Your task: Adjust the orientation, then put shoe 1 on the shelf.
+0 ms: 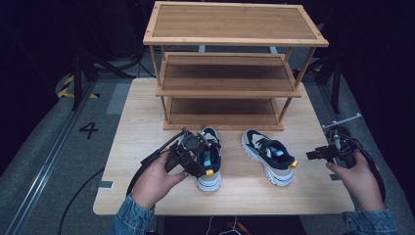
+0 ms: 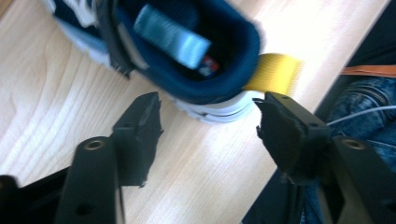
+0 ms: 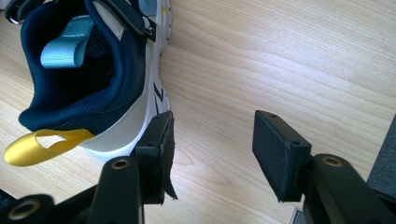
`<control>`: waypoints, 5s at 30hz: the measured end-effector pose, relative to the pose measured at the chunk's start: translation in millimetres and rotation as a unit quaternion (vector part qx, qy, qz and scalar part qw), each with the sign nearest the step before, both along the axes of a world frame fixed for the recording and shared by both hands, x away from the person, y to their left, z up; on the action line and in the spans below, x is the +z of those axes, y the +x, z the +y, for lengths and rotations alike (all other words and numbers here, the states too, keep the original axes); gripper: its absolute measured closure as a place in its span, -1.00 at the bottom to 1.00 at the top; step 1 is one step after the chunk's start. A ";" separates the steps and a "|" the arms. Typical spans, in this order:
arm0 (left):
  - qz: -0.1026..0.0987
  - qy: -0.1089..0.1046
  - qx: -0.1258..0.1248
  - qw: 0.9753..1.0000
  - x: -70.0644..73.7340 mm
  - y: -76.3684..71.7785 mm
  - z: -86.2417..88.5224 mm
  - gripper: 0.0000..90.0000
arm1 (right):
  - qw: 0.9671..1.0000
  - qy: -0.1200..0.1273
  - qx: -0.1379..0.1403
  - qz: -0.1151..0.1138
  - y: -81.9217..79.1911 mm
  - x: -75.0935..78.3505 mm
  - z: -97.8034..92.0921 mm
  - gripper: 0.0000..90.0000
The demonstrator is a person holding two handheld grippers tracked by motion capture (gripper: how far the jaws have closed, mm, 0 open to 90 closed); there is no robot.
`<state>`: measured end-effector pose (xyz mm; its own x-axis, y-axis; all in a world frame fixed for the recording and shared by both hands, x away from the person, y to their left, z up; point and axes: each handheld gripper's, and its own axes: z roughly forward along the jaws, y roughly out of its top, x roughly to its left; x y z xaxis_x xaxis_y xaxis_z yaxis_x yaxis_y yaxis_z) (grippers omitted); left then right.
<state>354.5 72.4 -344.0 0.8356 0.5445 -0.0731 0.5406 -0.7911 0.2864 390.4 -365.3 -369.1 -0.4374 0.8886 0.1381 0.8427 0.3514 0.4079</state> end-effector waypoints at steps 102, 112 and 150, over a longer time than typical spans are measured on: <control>-0.097 0.034 -0.151 0.983 -20.7 155.4 -62.0 0.48 | 0.999 -0.003 -0.029 0.024 -28.3 -15.1 -18.3 0.06; -0.098 0.025 -0.082 0.992 -15.7 158.1 -58.4 0.12 | 0.999 -0.004 -0.028 0.024 -28.7 -16.0 -16.7 0.06; -0.044 -0.048 0.107 0.992 -31.1 104.2 -40.9 0.85 | 1.000 -0.002 0.002 0.022 -8.4 -15.0 3.7 0.05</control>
